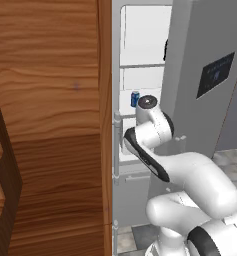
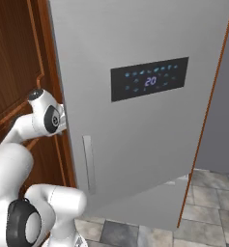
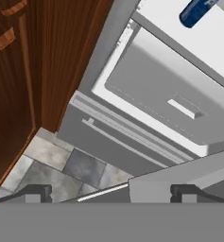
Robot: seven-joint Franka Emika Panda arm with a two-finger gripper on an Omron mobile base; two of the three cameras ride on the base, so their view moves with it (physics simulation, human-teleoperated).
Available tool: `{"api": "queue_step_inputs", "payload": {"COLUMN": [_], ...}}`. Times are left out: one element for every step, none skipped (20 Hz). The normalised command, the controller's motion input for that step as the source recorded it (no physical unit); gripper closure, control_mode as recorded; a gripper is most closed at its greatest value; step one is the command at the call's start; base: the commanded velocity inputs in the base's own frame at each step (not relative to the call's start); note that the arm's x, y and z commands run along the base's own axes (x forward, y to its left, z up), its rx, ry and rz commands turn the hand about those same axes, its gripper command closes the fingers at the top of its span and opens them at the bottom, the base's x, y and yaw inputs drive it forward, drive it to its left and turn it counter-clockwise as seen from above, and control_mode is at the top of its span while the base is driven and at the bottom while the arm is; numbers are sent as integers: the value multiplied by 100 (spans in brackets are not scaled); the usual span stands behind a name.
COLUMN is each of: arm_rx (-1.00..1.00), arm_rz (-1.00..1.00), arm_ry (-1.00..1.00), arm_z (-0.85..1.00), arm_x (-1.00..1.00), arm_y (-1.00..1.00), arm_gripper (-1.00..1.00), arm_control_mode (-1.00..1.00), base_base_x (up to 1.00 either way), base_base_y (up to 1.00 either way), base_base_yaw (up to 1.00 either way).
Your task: Open the fridge, grab two sodas, and place both sodas inside the bowl with ice on the dining counter.
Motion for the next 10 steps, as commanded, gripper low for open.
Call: {"api": "queue_step_inputs", "payload": {"arm_rx": [0, 0, 0, 0, 0, 0, 0, 0, 0, 0], "arm_rz": [-15, -16, -16, -17, -17, -17, -18, -18, -18, -18], "arm_ry": [0, 0, 0, 0, 0, 0, 0, 0, 0, 0], "arm_z": [4, 4, 4, 3, 11, 16, 13, 16, 18, 21], "arm_x": [-67, -64, -59, -58, -61, -59, -57, -59, -58, -56], "arm_y": [-52, -49, -48, -51, -50, -50, -50, -49, -52, -51], "arm_gripper": [-100, -100, -100, -100, -100, -100, -100, -100, -100, -100], "arm_control_mode": [-100, -100, -100, -100, -100, -100, -100, -100, -100, -100], "base_base_x": [0, 0, 0, 0, 0, 0, 0, 0, 0, 0], "base_base_y": [0, 0, 0, 0, 0, 0, 0, 0, 0, 0], "base_base_yaw": [0, 0, 0, 0, 0, 0, 0, 0, 0, 0]}}
